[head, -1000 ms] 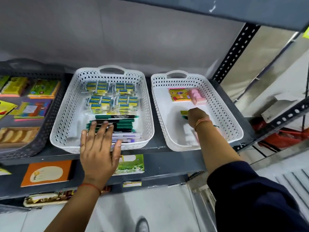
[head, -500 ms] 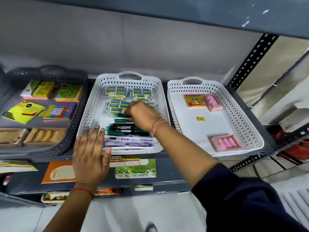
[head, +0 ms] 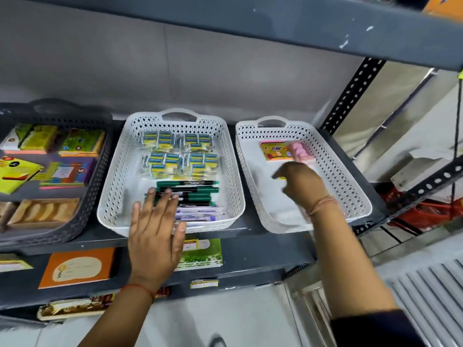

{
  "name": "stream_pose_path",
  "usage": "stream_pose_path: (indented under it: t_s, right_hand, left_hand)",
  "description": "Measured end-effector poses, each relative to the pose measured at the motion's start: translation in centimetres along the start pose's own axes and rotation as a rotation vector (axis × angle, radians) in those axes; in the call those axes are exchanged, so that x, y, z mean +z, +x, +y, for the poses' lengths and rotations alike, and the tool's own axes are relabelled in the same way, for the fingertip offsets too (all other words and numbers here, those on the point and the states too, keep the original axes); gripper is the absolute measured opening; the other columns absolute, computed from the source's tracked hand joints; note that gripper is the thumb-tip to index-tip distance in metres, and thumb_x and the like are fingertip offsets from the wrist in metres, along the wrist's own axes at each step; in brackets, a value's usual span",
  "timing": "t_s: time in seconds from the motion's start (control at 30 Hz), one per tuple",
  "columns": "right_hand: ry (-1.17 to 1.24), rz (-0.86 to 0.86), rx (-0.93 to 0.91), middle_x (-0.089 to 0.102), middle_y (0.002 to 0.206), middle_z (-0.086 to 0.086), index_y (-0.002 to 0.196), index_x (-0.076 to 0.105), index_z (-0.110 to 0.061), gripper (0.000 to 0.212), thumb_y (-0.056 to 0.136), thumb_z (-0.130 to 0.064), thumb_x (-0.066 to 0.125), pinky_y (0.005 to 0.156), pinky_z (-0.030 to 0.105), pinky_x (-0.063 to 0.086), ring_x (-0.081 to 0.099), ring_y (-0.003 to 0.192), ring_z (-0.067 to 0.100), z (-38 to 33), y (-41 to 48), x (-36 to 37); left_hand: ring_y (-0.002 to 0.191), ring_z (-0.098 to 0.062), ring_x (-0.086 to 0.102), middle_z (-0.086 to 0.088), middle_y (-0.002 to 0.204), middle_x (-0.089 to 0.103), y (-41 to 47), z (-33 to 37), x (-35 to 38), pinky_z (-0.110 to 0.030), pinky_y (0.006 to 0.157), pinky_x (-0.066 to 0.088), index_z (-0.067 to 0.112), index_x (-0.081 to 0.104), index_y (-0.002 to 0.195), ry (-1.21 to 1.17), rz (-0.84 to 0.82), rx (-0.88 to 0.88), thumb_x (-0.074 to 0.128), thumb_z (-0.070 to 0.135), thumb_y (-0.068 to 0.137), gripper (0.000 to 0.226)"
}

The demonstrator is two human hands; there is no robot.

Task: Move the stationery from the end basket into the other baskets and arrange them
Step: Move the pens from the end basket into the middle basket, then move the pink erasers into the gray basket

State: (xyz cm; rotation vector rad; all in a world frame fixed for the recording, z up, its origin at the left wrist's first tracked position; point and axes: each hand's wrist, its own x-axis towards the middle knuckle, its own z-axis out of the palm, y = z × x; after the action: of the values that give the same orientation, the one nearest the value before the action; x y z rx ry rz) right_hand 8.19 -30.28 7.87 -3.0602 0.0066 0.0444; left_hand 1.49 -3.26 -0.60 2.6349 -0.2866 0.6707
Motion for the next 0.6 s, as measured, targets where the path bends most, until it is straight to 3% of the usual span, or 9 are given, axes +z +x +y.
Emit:
stream_pose_path:
  t_s: [0.13,0.23,0.33,0.43,0.53,0.6]
  right_hand:
    - [-0.181,-0.499,0.143,0.050,0.140,0.008,0.132,0.051,-0.023,0.062,0.077,0.003,0.063,0.104,0.030,0.042,0.050,0.125,0.025,6.6,0.1,-0.1]
    - [-0.194,-0.623,0.141,0.056,0.133,0.007,0.126,0.053,-0.024,0.058,0.075,0.004,0.060,0.097,0.030,0.044,0.053,0.118,0.027,7.9,0.0,0.9]
    - [-0.161,-0.530,0.104,0.064,0.121,0.004,0.105,0.064,-0.023,0.040,0.070,-0.003,0.068,0.091,0.029,0.044,0.058,0.110,0.026,8.0,0.2,1.2]
    - [-0.089,-0.449,0.088,0.069,0.115,0.002,0.108,0.066,-0.022,0.040,0.069,-0.020,0.077,0.088,0.027,0.044,0.060,0.102,0.023,7.2,0.9,1.1]
    - [-0.026,-0.180,0.047,0.072,0.105,0.002,0.088,0.067,-0.022,0.021,0.077,-0.037,0.059,0.075,0.024,0.045,0.063,0.091,0.025,4.6,1.4,0.9]
    - [-0.018,0.034,-0.042,0.071,0.100,0.005,0.077,0.063,-0.021,0.029,0.075,-0.046,0.047,0.076,0.025,0.049,0.065,0.093,0.029,1.5,1.6,0.0]
  left_hand:
    - [0.131,-0.027,0.031,-0.016,0.129,0.058,0.2,2.4,1.0,-0.036,0.115,0.008,0.002,0.058,0.121,0.018,-0.004,0.074,0.014,0.042,0.097,0.064]
    - [0.130,-0.029,0.035,-0.015,0.127,0.060,0.0,2.7,1.3,-0.037,0.115,0.010,0.003,0.059,0.120,0.050,0.020,0.063,0.017,0.040,0.097,0.061]
    - [0.127,-0.034,0.044,-0.015,0.126,0.061,0.1,2.5,1.4,-0.037,0.115,0.011,0.003,0.060,0.119,0.072,0.041,0.050,0.018,0.040,0.097,0.060]
    - [0.124,-0.036,0.047,-0.017,0.125,0.061,0.2,2.1,1.3,-0.037,0.113,0.015,0.002,0.060,0.119,0.074,0.064,0.038,0.019,0.040,0.097,0.060]
    - [0.125,-0.037,0.047,-0.019,0.123,0.062,0.0,0.2,0.3,-0.043,0.110,0.022,-0.001,0.058,0.120,0.071,0.150,-0.053,0.021,0.037,0.097,0.058]
    - [0.125,-0.037,0.045,-0.020,0.123,0.062,-0.4,-2.2,-1.2,-0.046,0.108,0.025,-0.002,0.058,0.119,0.106,0.207,-0.113,0.021,0.034,0.097,0.056]
